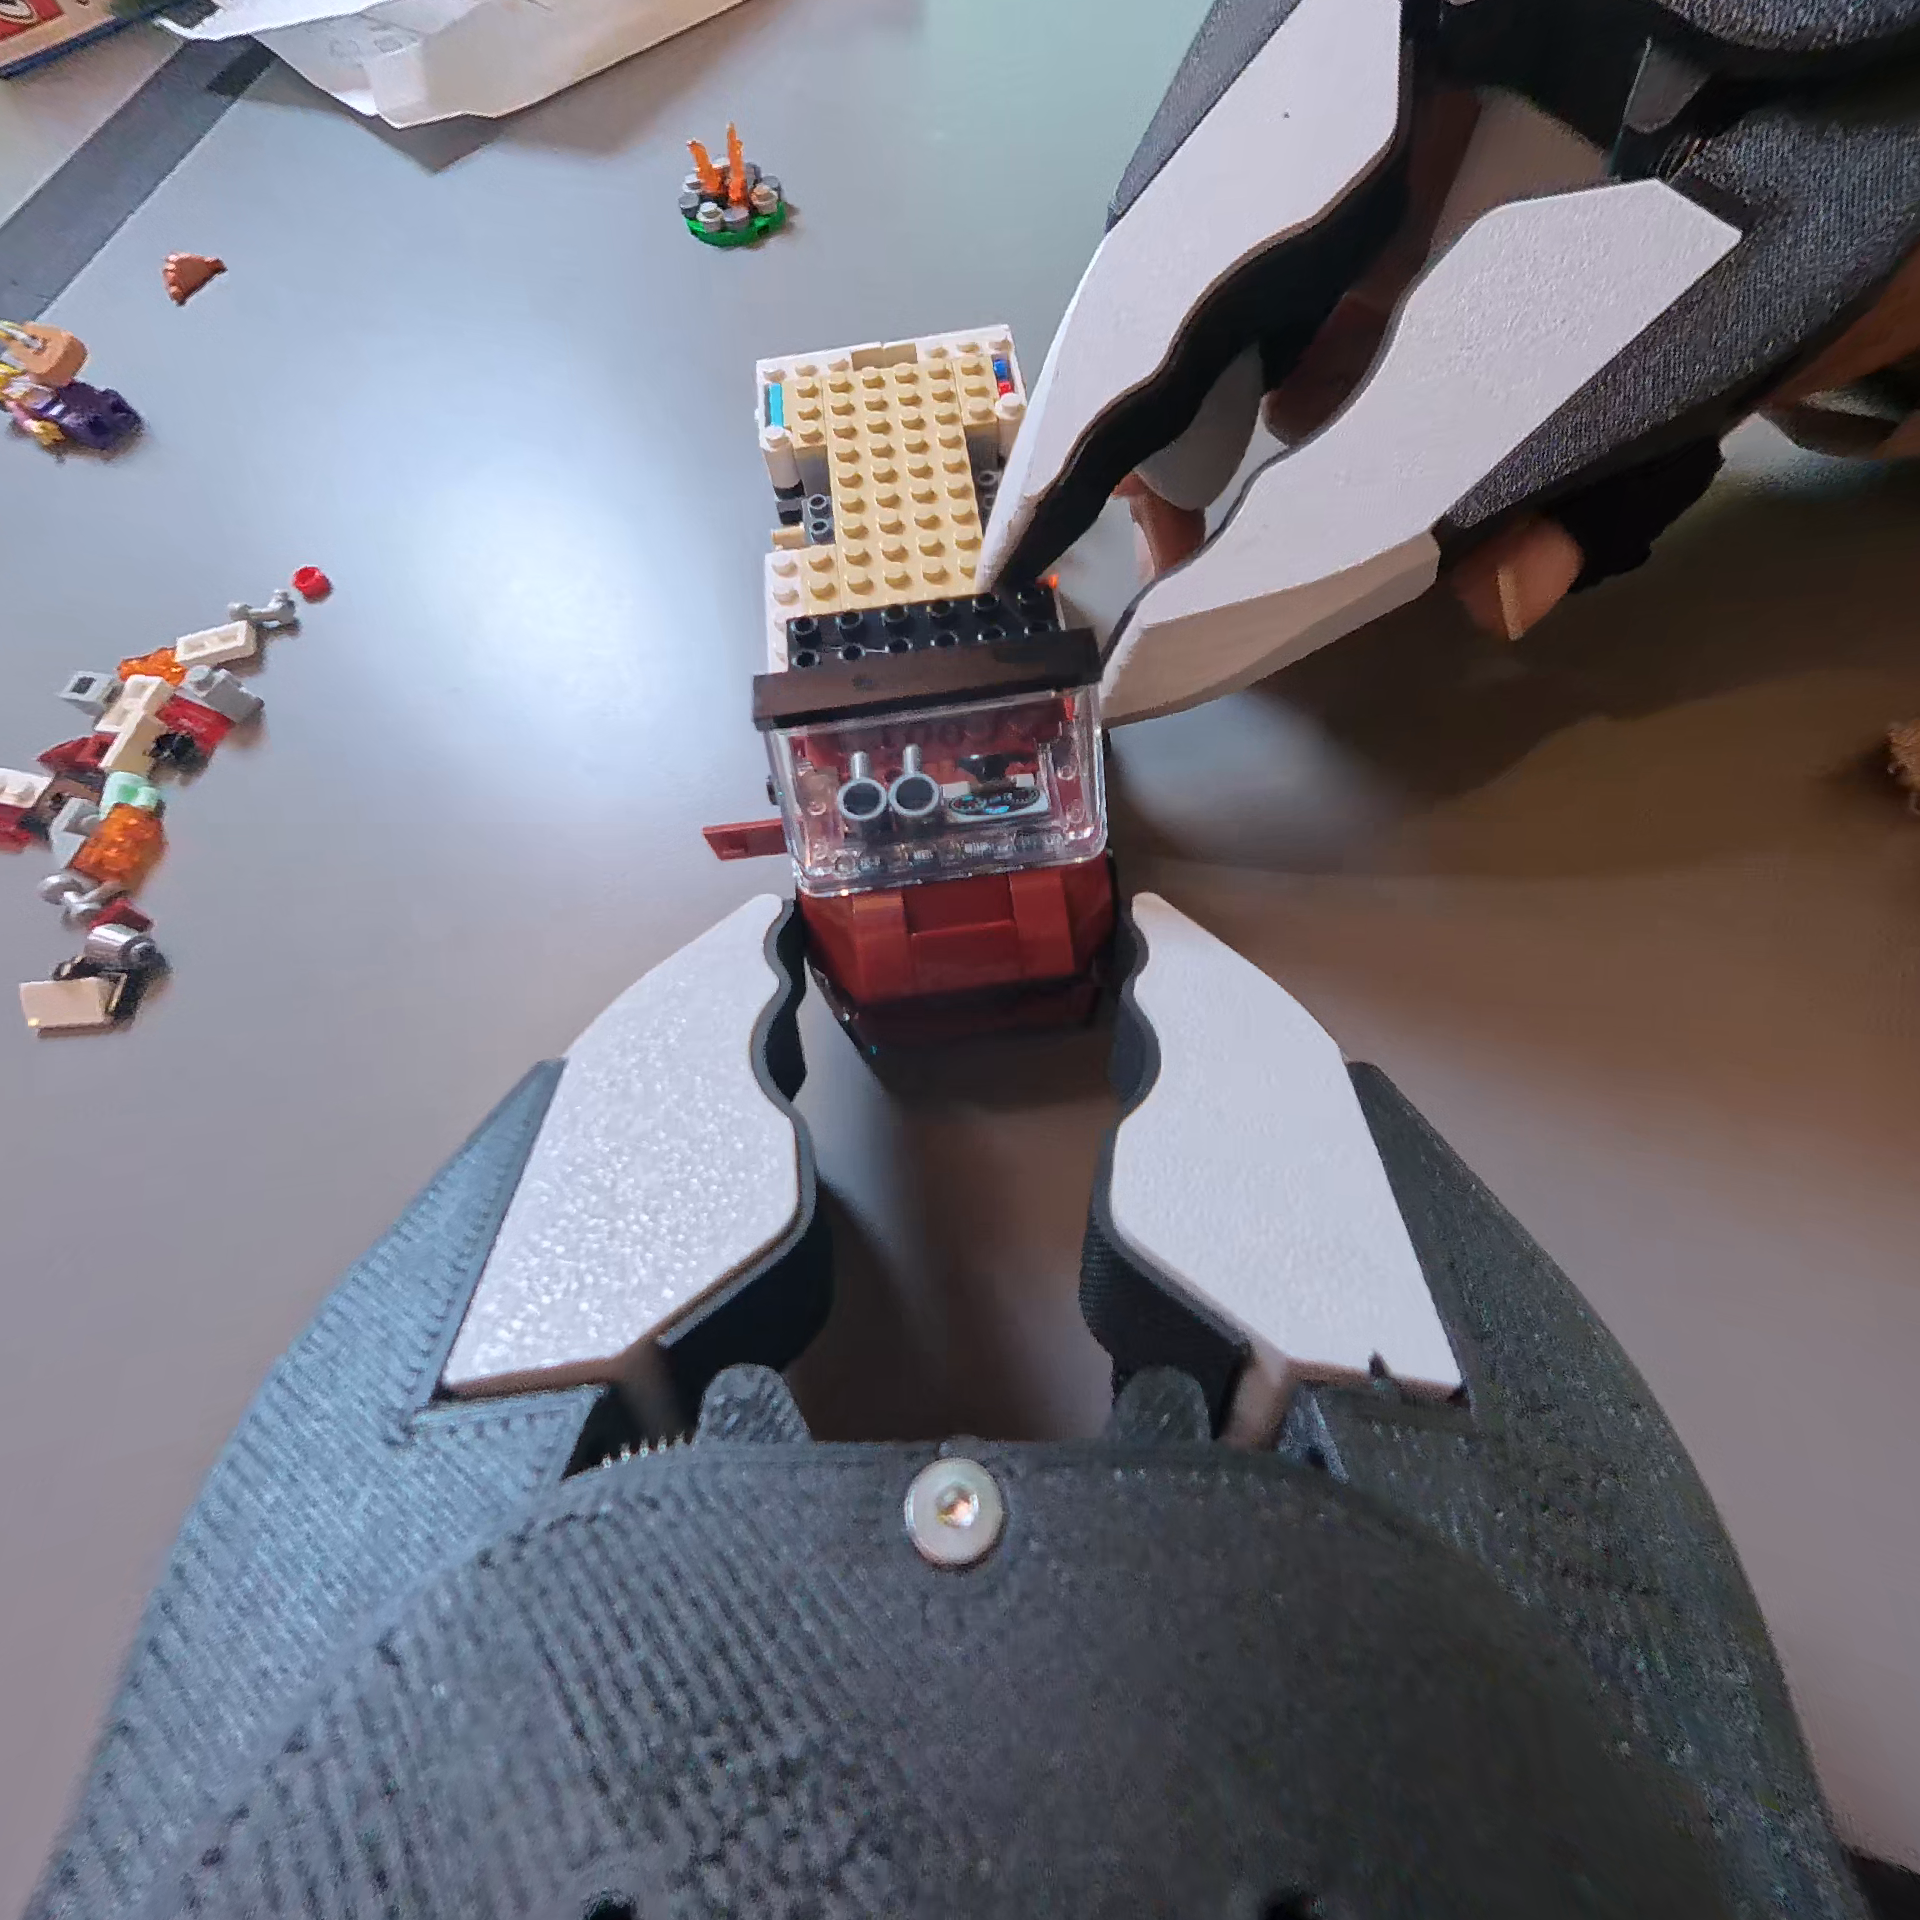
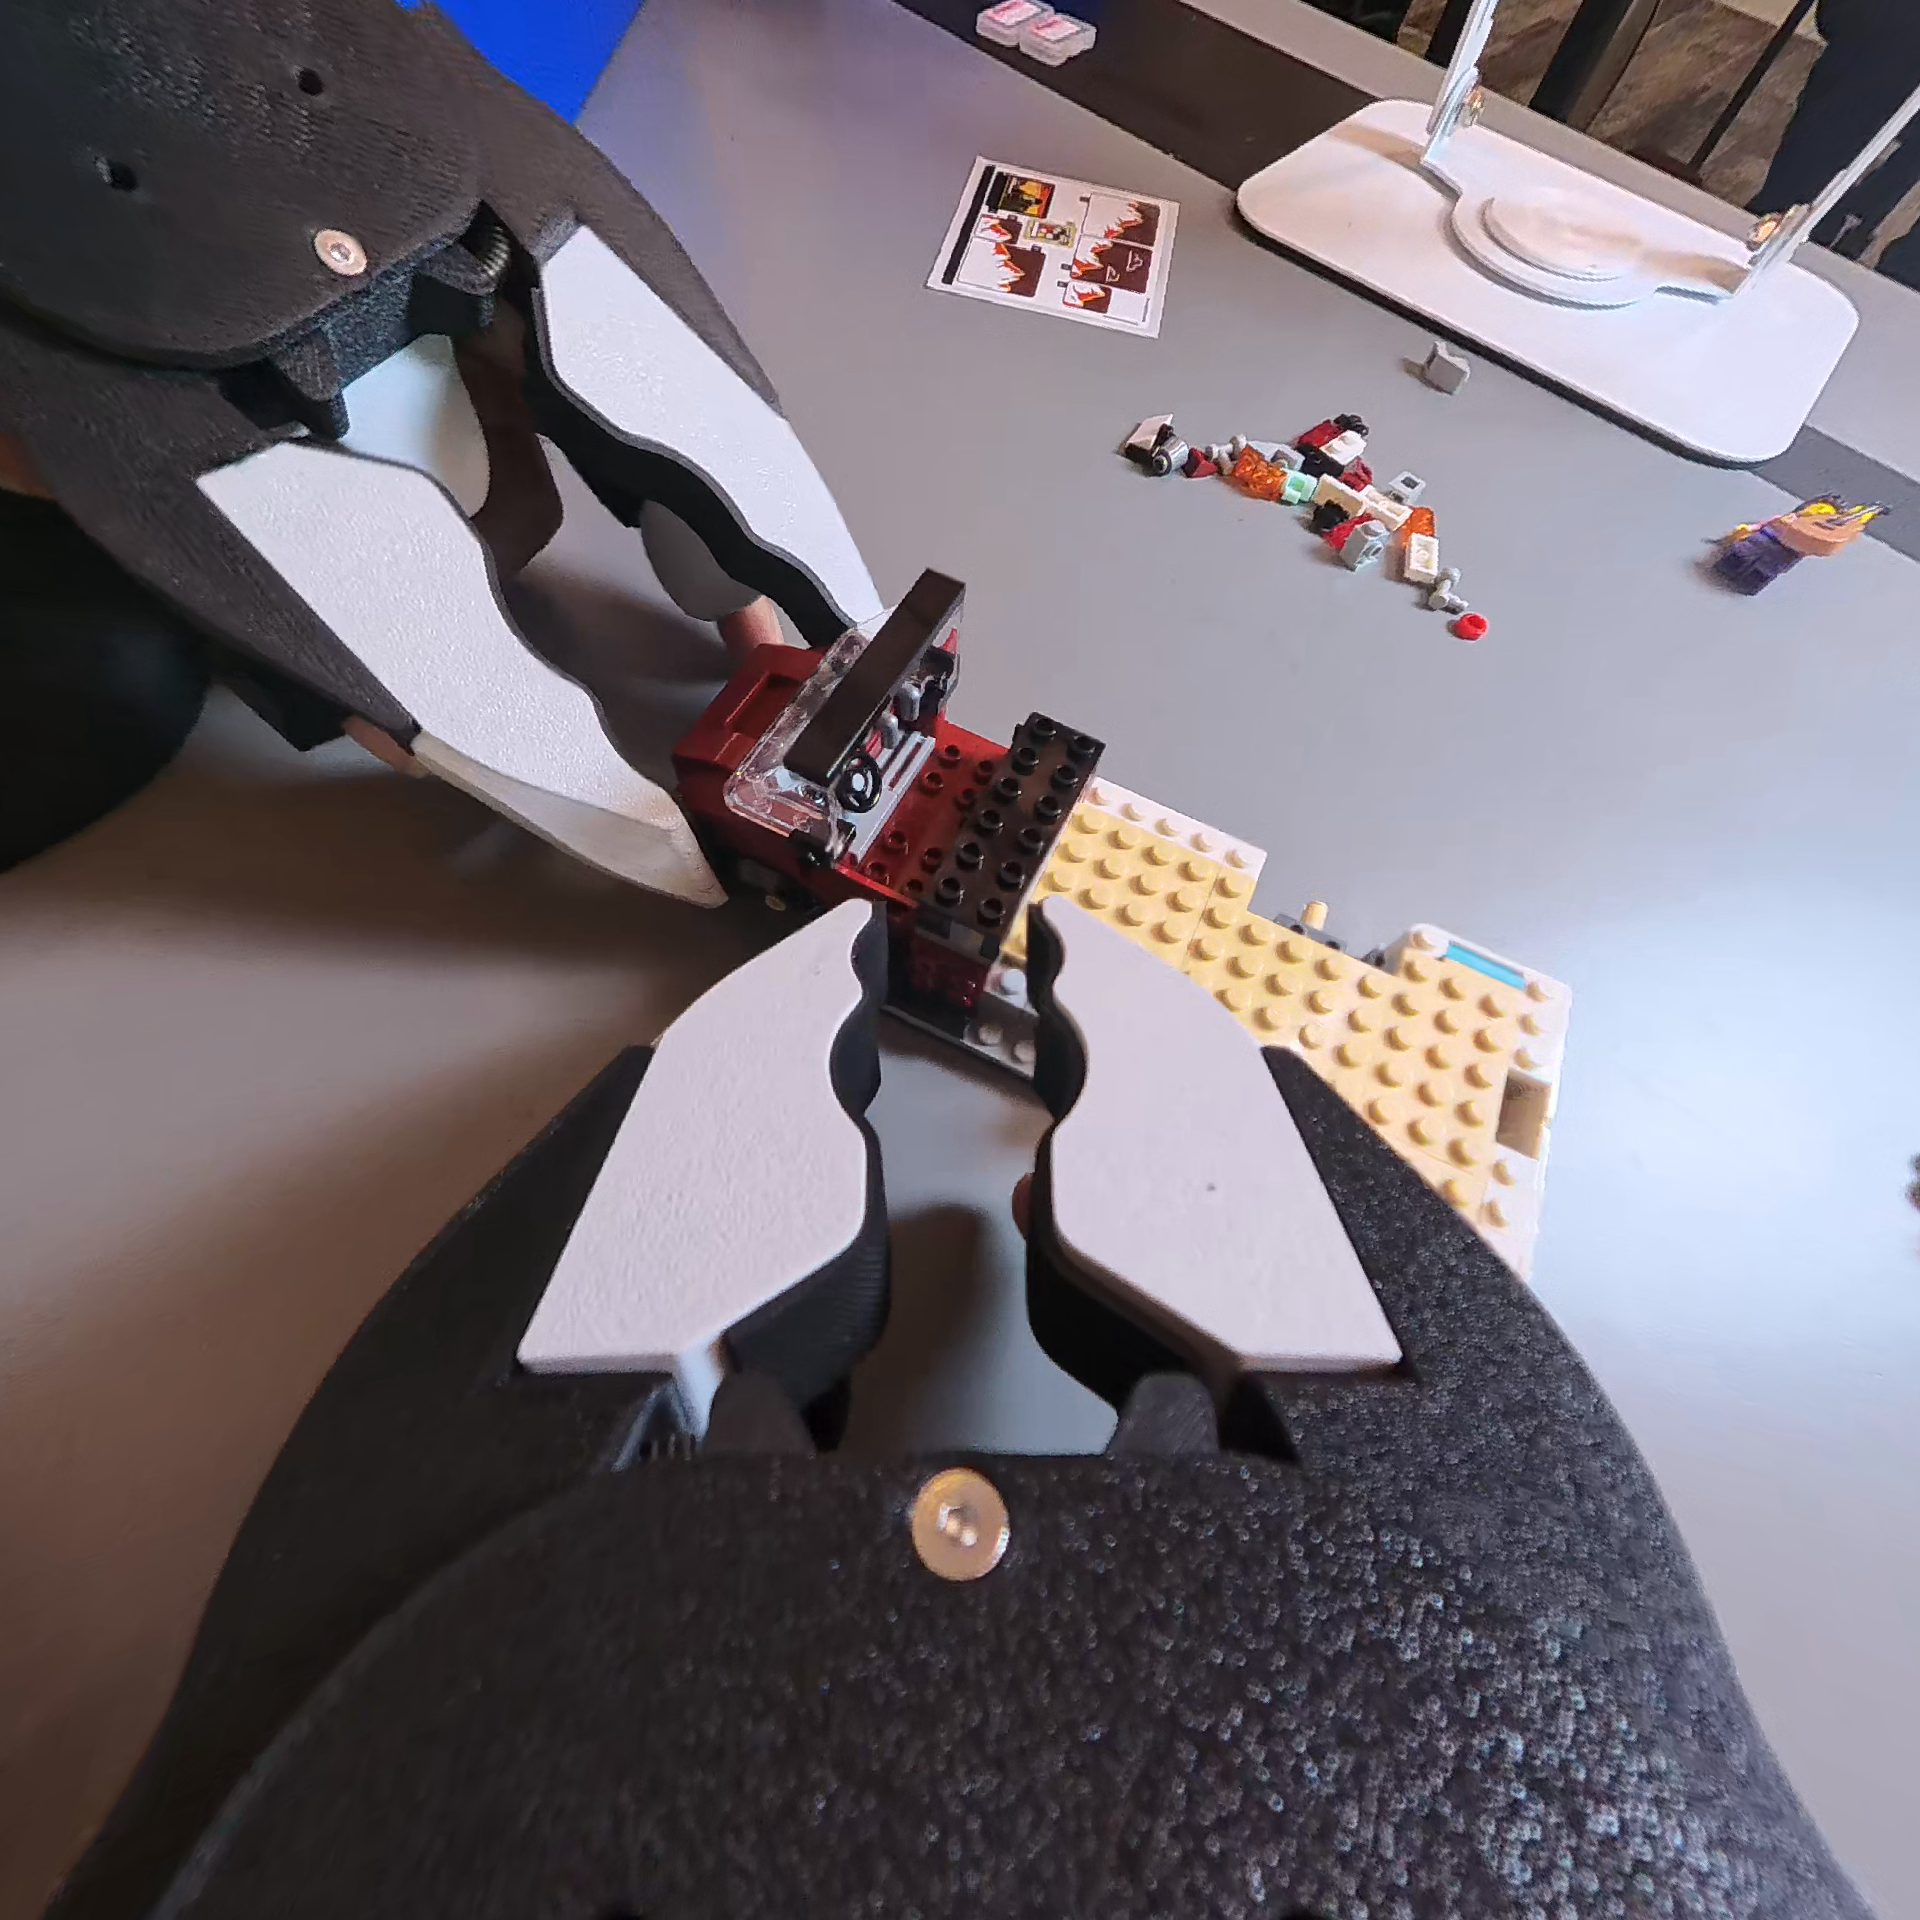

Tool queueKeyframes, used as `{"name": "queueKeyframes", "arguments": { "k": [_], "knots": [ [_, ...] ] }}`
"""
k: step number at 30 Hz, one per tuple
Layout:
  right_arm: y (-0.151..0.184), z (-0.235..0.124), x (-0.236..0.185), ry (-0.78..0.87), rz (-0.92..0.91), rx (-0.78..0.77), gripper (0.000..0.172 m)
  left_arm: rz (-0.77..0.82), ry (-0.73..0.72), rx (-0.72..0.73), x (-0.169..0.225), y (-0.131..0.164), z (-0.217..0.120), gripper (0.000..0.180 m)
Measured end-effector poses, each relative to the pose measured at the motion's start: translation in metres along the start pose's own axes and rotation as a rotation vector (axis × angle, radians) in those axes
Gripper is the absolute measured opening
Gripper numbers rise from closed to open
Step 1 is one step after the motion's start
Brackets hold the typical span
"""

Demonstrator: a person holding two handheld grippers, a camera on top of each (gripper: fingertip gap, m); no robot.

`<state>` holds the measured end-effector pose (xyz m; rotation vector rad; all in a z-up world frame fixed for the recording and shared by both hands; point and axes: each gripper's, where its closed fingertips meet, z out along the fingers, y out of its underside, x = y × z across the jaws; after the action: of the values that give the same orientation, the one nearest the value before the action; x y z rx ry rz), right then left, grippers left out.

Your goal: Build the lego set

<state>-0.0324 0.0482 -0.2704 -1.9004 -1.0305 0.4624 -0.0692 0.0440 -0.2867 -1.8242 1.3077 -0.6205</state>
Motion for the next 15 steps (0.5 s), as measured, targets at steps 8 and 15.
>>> {"name": "queueKeyframes", "arguments": {
  "k": [8, 15],
  "knots": [
    [-0.015, -0.067, -0.004, -0.454, -0.351, -0.072, 0.036, 0.204, 0.214, 0.023, 0.008, 0.008, -0.012, 0.059],
    [-0.007, -0.040, 0.042, -0.766, -0.159, -0.152, 0.046, 0.171, -0.037, -0.021, -0.046, 0.017, -0.027, 0.054]
  ]
}}
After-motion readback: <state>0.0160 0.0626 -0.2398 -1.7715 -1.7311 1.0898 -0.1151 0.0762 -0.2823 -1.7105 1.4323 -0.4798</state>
